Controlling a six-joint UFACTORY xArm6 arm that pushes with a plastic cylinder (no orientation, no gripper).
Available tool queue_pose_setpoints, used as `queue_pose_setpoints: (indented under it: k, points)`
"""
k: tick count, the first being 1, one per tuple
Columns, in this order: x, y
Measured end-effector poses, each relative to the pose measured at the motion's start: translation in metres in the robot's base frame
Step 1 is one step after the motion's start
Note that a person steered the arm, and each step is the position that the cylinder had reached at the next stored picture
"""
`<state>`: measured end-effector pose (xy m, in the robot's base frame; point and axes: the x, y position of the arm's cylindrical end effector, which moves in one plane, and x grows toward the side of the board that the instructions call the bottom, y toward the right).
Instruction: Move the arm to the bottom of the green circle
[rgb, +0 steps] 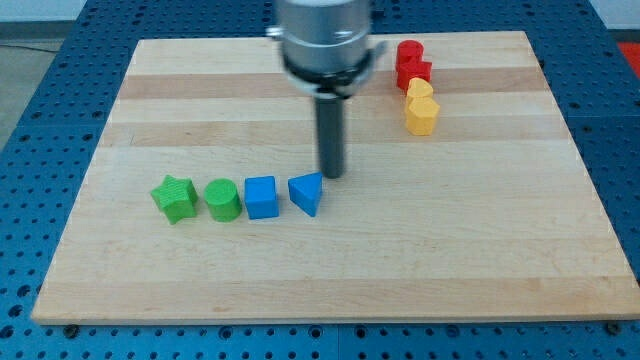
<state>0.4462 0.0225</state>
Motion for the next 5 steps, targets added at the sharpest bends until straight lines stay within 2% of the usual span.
queue_pose_setpoints:
  k: [1, 2, 3, 4, 5]
  points:
    - [0.012, 0.081]
    - [0.074, 0.066]
    - [0.116, -0.009]
    - [0.112, -0.101]
    - [0.094, -0.158]
